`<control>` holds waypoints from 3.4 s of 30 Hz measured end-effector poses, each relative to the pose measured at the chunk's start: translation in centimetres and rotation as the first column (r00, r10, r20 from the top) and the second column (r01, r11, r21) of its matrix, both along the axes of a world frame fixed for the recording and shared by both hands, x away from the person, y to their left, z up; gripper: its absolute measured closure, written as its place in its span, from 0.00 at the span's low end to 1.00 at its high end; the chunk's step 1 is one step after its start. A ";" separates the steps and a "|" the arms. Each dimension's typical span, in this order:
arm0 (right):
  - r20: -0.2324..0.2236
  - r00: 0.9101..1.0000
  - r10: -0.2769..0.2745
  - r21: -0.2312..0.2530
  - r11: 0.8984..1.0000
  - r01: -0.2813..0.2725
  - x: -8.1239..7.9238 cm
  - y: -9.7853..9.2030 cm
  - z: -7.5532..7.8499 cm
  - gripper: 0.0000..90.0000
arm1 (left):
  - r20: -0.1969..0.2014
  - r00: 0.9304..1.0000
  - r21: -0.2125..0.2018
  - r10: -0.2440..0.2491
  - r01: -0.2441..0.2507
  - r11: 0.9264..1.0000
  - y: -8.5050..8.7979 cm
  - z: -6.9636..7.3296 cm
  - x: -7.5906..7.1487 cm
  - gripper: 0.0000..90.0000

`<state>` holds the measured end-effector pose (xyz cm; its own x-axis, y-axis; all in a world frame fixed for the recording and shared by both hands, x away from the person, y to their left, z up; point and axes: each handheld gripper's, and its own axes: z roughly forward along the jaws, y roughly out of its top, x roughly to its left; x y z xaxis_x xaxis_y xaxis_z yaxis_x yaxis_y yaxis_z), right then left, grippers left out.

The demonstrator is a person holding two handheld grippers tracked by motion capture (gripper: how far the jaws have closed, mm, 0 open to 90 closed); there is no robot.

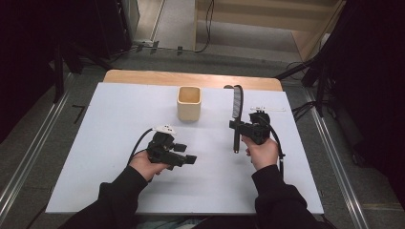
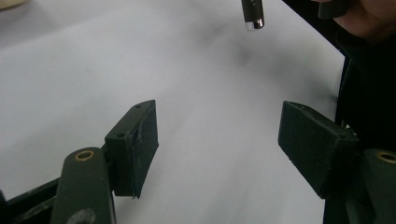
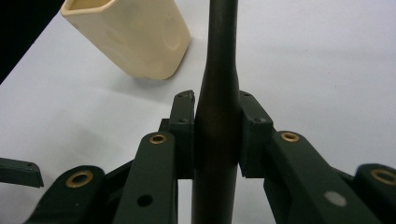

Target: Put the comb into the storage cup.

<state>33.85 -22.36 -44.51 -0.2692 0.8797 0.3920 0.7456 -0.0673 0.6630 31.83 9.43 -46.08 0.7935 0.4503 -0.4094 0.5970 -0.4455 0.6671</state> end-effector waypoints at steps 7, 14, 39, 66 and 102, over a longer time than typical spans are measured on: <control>0.005 1.000 0.000 -0.002 1.000 0.000 0.0 0.0 0.0 0.77 | 0.007 1.000 0.019 0.008 -0.009 1.000 0.9 -0.1 0.0 0.33; 0.012 1.000 0.007 -0.001 1.000 -0.007 0.1 0.2 0.1 0.77 | 0.006 1.000 0.021 0.026 -0.026 0.999 1.7 -0.1 -0.2 0.33; 0.030 0.999 0.046 -0.002 0.999 -0.046 1.2 1.6 0.6 0.77 | 0.014 0.991 0.025 0.134 -0.134 0.991 6.0 0.2 -1.2 0.33; 0.049 0.996 0.074 -0.004 0.997 -0.074 1.8 2.7 1.1 0.77 | 0.028 0.981 0.047 0.191 -0.192 0.980 9.5 0.5 -2.2 0.33; 0.148 0.987 0.068 -0.003 0.998 -0.068 4.3 5.2 4.6 0.77 | 0.026 0.975 0.063 0.220 -0.221 0.973 11.3 0.3 -2.4 0.33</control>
